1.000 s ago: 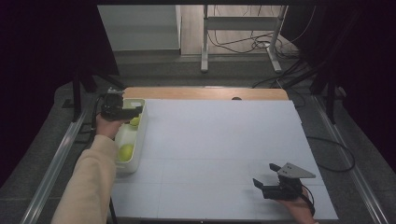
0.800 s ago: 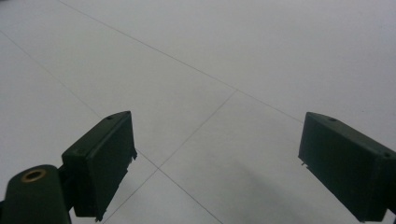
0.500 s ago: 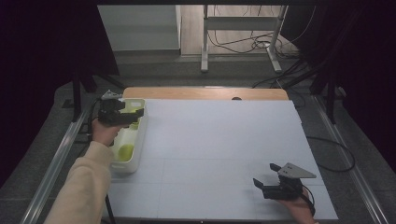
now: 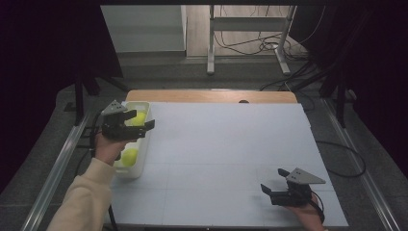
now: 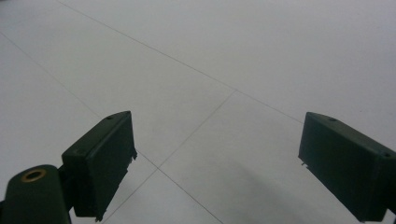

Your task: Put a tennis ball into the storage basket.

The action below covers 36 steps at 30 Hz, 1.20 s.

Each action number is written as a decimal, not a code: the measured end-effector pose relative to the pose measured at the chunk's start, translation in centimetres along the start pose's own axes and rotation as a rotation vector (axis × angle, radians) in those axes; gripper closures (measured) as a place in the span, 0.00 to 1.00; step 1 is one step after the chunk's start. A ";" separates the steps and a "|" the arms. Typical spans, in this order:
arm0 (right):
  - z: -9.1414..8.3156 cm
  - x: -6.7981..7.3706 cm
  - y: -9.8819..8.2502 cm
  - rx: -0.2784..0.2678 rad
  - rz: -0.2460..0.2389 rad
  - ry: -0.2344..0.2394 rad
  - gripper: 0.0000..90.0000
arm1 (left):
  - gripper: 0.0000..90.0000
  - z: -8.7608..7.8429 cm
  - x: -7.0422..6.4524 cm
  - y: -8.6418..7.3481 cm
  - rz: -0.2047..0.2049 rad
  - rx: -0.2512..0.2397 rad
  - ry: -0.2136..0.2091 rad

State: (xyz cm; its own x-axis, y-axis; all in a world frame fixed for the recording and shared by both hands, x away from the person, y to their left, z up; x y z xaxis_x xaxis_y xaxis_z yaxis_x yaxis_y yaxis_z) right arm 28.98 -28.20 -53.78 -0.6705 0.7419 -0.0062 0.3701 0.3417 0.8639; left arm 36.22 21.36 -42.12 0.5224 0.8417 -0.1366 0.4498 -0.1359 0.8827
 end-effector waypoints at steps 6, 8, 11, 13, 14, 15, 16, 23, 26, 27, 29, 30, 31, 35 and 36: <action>-0.1 0.0 0.0 -0.002 0.000 -0.002 0.12 | 0.17 -0.4 -1.0 -0.2 0.010 -0.017 -0.026; -0.1 0.0 0.0 -0.001 -0.001 -0.005 0.12 | 0.17 -0.6 -1.5 -0.4 0.014 -0.022 -0.038; -0.1 0.0 0.0 -0.004 -0.002 -0.004 0.12 | 0.17 -0.8 -2.3 -0.9 0.012 -0.039 -0.070; -0.1 0.0 0.0 -0.005 -0.002 -0.004 0.12 | 0.17 -0.9 -3.0 -1.4 0.019 -0.039 -0.086; -0.1 0.0 0.0 -0.004 -0.003 -0.004 0.12 | 0.17 -0.9 -3.2 -1.6 0.023 -0.039 -0.090; -0.1 0.0 0.0 -0.004 -0.003 -0.005 0.12 | 0.17 -0.9 -3.5 -1.9 0.026 -0.038 -0.096; -0.1 0.0 0.0 -0.004 -0.005 -0.005 0.12 | 0.17 -0.9 -3.8 -2.2 0.030 -0.036 -0.101; -0.2 0.0 0.1 -0.008 -0.004 -0.006 0.12 | 0.17 -0.5 -5.9 -4.3 0.047 -0.018 -0.148; -0.2 0.0 0.1 -0.008 -0.004 -0.007 0.12 | 0.17 -0.4 -6.4 -4.8 0.049 -0.014 -0.161; -0.1 0.0 0.1 -0.007 -0.004 -0.006 0.12 | 0.17 -0.3 -6.8 -5.3 0.053 -0.008 -0.170; -0.2 0.1 0.1 -0.005 -0.006 -0.007 0.12 | 0.17 -0.3 -7.0 -5.5 0.056 -0.006 -0.173; -0.2 0.1 0.1 -0.006 -0.006 -0.007 0.12 | 0.17 -0.2 -7.2 -5.7 0.062 -0.003 -0.176; -0.2 0.1 0.1 -0.007 -0.007 -0.008 0.12 | 0.17 -0.1 -7.4 -6.0 0.068 0.002 -0.177; -0.2 0.1 0.1 -0.007 -0.007 -0.008 0.12 | 0.17 0.2 -8.2 -7.0 0.071 0.017 -0.192; -0.2 0.1 0.1 -0.008 -0.008 -0.007 0.12 | 0.17 0.3 -8.4 -7.4 0.069 0.023 -0.198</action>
Point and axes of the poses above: each handheld gripper's, and its own axes: z roughly forward along the jaws, y roughly out of its top, x roughly to its left, the point moved 4 cm from there along z, roughly forward along the jaws, and after that the axes turned 2 degrees about -x, right-handed, at the moved point
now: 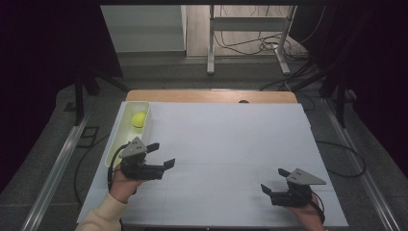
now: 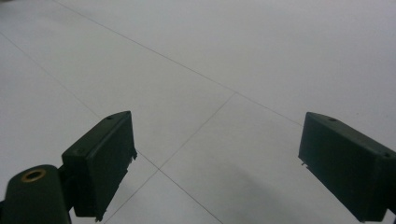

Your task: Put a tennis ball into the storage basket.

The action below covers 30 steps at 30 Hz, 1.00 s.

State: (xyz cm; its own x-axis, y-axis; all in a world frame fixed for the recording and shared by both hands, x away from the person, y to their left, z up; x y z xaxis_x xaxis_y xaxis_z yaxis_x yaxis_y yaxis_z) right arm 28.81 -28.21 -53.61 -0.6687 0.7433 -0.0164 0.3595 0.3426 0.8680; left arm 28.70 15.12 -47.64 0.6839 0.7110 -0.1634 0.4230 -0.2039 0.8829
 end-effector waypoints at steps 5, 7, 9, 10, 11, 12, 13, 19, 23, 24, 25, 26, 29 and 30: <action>-0.1 0.0 0.0 -0.008 -0.001 -0.001 0.12 | 0.17 0.6 -0.8 -1.7 -0.003 0.029 -0.018; -0.1 0.1 0.1 -0.007 -0.005 -0.002 0.12 | 0.17 0.9 -1.0 -2.5 0.011 0.056 -0.018; -0.1 0.1 0.1 -0.010 -0.007 0.002 0.12 | 0.17 1.0 -1.1 -2.8 0.016 0.064 -0.016; -0.1 0.1 0.1 -0.010 -0.007 0.003 0.12 | 0.17 1.1 -1.2 -3.2 0.017 0.071 -0.015; 0.0 0.1 0.1 -0.011 -0.008 0.004 0.12 | 0.17 1.1 -1.2 -3.4 0.017 0.073 -0.017; 0.0 0.1 0.1 -0.011 -0.008 0.005 0.12 | 0.17 1.1 -1.3 -3.7 0.014 0.074 -0.017; 0.0 0.1 0.1 -0.012 -0.009 0.006 0.12 | 0.17 1.0 -1.3 -3.9 0.016 0.076 -0.017; -0.1 0.2 0.1 -0.016 -0.012 0.013 0.12 | 0.16 0.6 -1.2 -5.2 0.018 0.088 0.000; 0.0 0.3 0.1 -0.023 -0.019 0.022 0.12 | 0.16 0.2 -1.1 -5.7 0.012 0.087 0.007; 0.0 0.4 0.2 -0.023 -0.022 0.025 0.12 | 0.16 0.1 -1.1 -6.0 0.005 0.087 0.010; -0.1 0.4 0.2 -0.025 -0.025 0.028 0.12 | 0.17 0.2 -1.1 -6.2 0.005 0.091 0.009; -0.1 0.4 0.2 -0.027 -0.027 0.030 0.12 | 0.16 0.2 -1.1 -6.4 0.006 0.096 0.008; 0.0 0.5 0.2 -0.028 -0.029 0.033 0.12 | 0.17 0.5 -1.0 -6.6 0.000 0.103 0.000; -0.1 0.5 0.2 -0.030 -0.030 0.035 0.12 | 0.17 0.5 -1.0 -6.6 0.000 0.103 0.000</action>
Point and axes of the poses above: each handheld gripper's, and its own axes: z roughly forward along the jaws, y roughly out of its top, x roughly to its left, the point moved 4 cm from there along z, roughly forward along the jaws, and after that the axes turned 2 degrees about -x, right-handed, at the moved point
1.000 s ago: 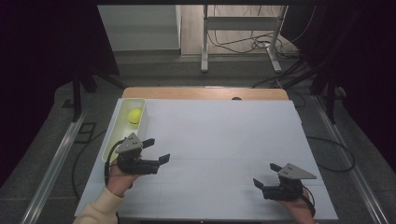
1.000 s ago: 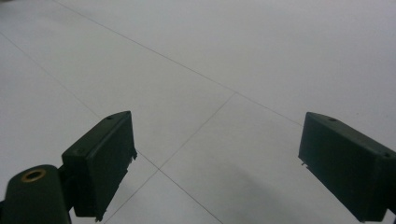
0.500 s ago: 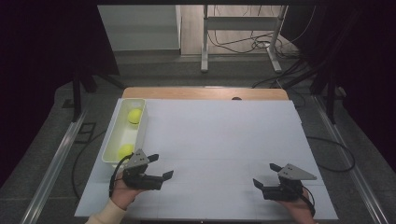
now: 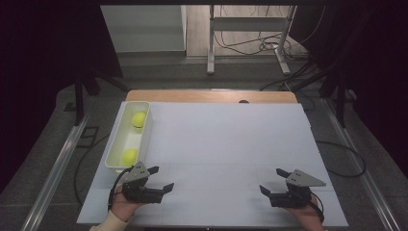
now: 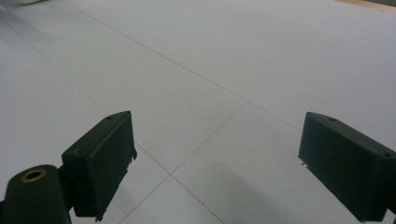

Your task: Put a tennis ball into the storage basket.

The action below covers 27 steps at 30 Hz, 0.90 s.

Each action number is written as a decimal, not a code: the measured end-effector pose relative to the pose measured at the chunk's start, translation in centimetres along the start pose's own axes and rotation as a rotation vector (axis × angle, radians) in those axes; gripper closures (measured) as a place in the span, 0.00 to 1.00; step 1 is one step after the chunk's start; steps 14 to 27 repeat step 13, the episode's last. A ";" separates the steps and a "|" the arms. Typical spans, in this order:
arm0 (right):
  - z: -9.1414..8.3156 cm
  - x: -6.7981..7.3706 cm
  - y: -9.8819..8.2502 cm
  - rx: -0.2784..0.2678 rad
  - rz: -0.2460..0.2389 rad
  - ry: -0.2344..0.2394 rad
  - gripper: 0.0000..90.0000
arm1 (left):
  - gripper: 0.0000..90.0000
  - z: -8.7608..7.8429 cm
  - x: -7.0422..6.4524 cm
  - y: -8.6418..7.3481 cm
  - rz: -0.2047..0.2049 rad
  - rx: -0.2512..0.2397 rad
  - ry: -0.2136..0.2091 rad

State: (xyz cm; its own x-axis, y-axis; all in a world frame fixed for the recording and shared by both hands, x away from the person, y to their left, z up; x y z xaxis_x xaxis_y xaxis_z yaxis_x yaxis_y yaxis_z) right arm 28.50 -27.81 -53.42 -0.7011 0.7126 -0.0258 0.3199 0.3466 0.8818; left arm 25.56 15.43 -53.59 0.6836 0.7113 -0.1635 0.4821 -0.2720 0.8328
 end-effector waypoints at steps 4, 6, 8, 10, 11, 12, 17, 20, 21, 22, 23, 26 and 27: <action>-0.1 0.1 0.1 -0.011 -0.007 0.010 0.12 | 0.16 0.0 0.1 0.0 -0.008 -0.005 0.003; -0.1 0.2 0.1 -0.014 -0.013 0.016 0.12 | 0.16 -0.1 0.2 -0.1 -0.011 -0.005 0.002; -0.1 0.3 0.1 -0.013 -0.015 0.020 0.12 | 0.16 -0.2 0.3 -0.1 -0.013 -0.007 0.000; -0.1 0.3 0.1 -0.014 -0.015 0.021 0.12 | 0.16 -0.2 0.3 -0.1 -0.013 -0.009 0.001; -0.1 0.3 0.1 -0.017 -0.014 0.023 0.12 | 0.16 -0.3 0.3 0.0 -0.012 -0.014 -0.001; -0.1 0.2 0.1 -0.019 -0.014 0.023 0.12 | 0.16 -0.3 0.3 0.0 -0.012 -0.015 0.000; -0.1 0.2 0.1 -0.019 -0.015 0.022 0.12 | 0.16 -0.3 0.3 0.0 -0.012 -0.015 0.000; -0.1 0.2 0.1 -0.019 -0.015 0.022 0.12 | 0.16 -0.3 0.3 0.0 -0.012 -0.015 0.000; -0.1 0.2 0.1 -0.019 -0.015 0.022 0.12 | 0.16 -0.3 0.3 0.0 -0.012 -0.015 0.000; -0.1 0.2 0.1 -0.019 -0.015 0.022 0.12 | 0.16 -0.3 0.3 0.0 -0.012 -0.015 0.000; -0.1 0.2 0.1 -0.019 -0.015 0.022 0.12 | 0.16 -0.3 0.3 0.0 -0.012 -0.015 0.000; -0.1 0.2 0.1 -0.019 -0.015 0.022 0.12 | 0.16 -0.3 0.3 0.0 -0.012 -0.015 0.000; -0.1 0.2 0.1 -0.019 -0.015 0.022 0.12 | 0.16 -0.3 0.3 0.0 -0.012 -0.015 0.000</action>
Point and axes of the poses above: each handheld gripper's, and its own axes: z roughly forward along the jaws, y roughly out of its top, x roughly to its left, the point moved 4 cm from there along z, roughly forward along the jaws, and after that the axes turned 2 degrees about -x, right-handed, at the moved point
